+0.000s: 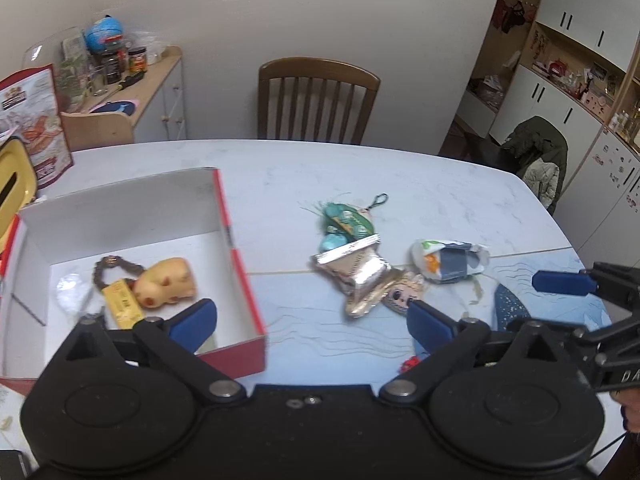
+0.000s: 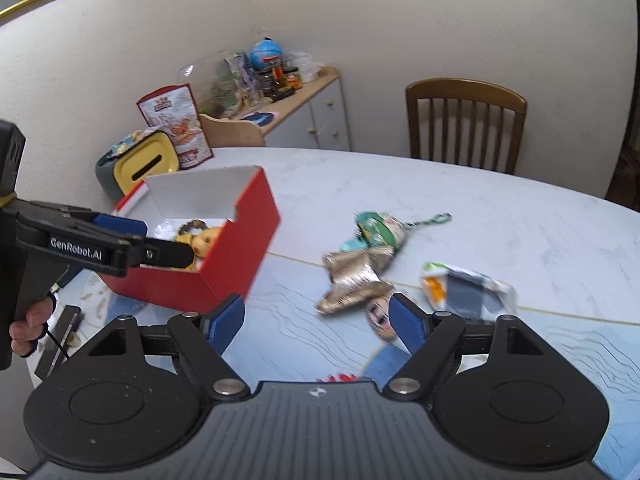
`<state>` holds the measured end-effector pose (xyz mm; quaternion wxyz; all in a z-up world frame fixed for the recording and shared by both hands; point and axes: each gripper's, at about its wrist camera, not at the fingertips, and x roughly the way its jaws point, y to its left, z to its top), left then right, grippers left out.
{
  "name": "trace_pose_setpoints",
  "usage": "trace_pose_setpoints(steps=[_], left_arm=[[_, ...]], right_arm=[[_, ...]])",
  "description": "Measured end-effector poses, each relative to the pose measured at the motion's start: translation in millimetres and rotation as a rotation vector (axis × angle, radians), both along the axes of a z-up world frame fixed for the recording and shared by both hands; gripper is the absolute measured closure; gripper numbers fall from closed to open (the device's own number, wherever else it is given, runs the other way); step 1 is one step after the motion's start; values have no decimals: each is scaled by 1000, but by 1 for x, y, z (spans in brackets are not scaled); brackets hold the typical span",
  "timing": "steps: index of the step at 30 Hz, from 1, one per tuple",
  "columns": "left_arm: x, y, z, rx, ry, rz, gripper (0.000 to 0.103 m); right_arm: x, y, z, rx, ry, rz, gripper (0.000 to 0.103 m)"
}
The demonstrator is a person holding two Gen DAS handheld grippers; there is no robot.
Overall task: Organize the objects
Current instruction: 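Withdraw both tools from the red box back toward the pile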
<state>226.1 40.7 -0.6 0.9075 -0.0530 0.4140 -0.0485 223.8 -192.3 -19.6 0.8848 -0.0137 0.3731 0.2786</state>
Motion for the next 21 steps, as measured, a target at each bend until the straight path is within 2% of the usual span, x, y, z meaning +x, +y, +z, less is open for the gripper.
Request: trace_pose_setpoints(steps=[10, 18, 21], left_arm=[[22, -35, -21, -18, 23, 22, 0], [48, -51, -43, -32, 61, 82, 0], [63, -57, -54, -60, 107, 82, 0]], right_arm=[[6, -32, -31, -25, 49, -58, 23], [5, -31, -67, -89, 82, 14, 23], [6, -28, -77, -96, 94, 41, 23]])
